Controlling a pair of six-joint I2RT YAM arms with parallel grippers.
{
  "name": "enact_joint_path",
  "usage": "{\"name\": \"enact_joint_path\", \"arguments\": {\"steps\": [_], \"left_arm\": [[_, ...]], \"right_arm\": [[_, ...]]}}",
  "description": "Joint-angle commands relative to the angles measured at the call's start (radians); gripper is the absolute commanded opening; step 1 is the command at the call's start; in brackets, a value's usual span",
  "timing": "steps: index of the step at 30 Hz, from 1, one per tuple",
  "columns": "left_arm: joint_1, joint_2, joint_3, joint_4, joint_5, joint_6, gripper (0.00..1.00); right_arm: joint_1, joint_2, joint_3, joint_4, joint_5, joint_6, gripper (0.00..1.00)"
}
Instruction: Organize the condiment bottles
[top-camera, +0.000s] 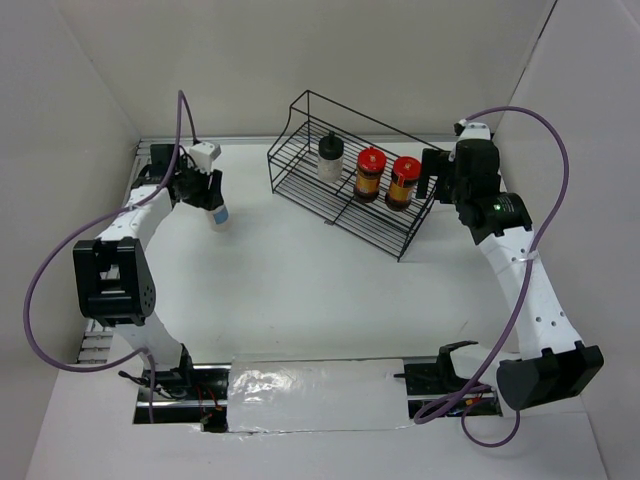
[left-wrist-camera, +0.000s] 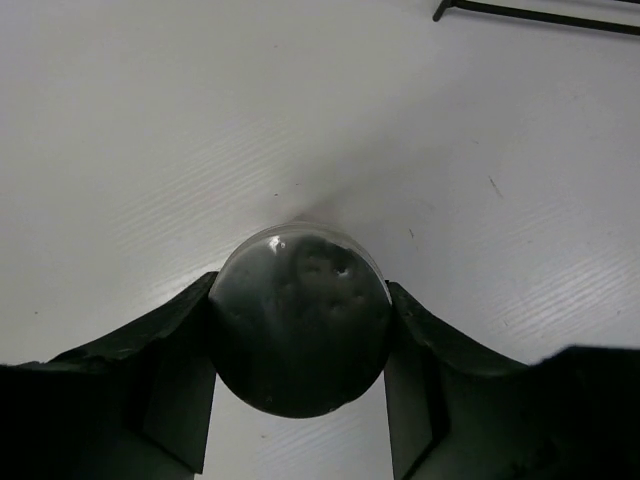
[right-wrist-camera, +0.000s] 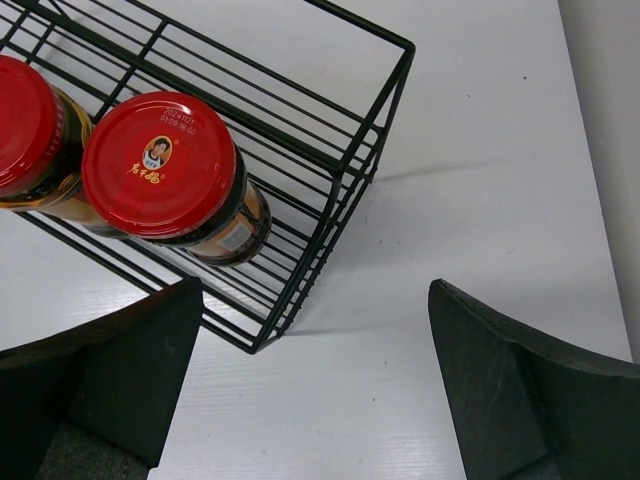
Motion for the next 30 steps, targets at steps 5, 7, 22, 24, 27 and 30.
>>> {"name": "enact_joint_path", "arguments": {"steps": [5,7,22,24,27,30], "left_arm": [[0.0,0.005,0.091,-0.078,0.033,-0.018,0.0],[-0.003,-0.003,0.189,-0.137,0.057,-0.028,0.0],[-0.287,0.094,0.859,-0.232,0.093,-0.104,0.0],[-0.324,0.149,0.881,-0.205,0.064,-0.104,0.0],[-0.35,0.186,0.891,-0.171,0.035,-0.1,0.0],[-0.367,0.22,0.902,-0.128,0.012,-0.102,0.0]], "right_arm": [[-0.013,-0.032,-0.002,0.005,0.013,-0.011,1.0],[-0.013,-0.032,-0.004,0.008,0.013,-0.017,1.0],[-0.035,-0.038,-0.034,0.018,-0.002,-0.022,1.0],[-0.038,-0.037,-0.033,0.006,0.001,-0.02,1.0],[-0.04,-0.037,-0.028,-0.002,0.007,-0.02,1.0],[-0.04,-0.045,-0.024,-0.014,0.015,-0.022,1.0]]}}
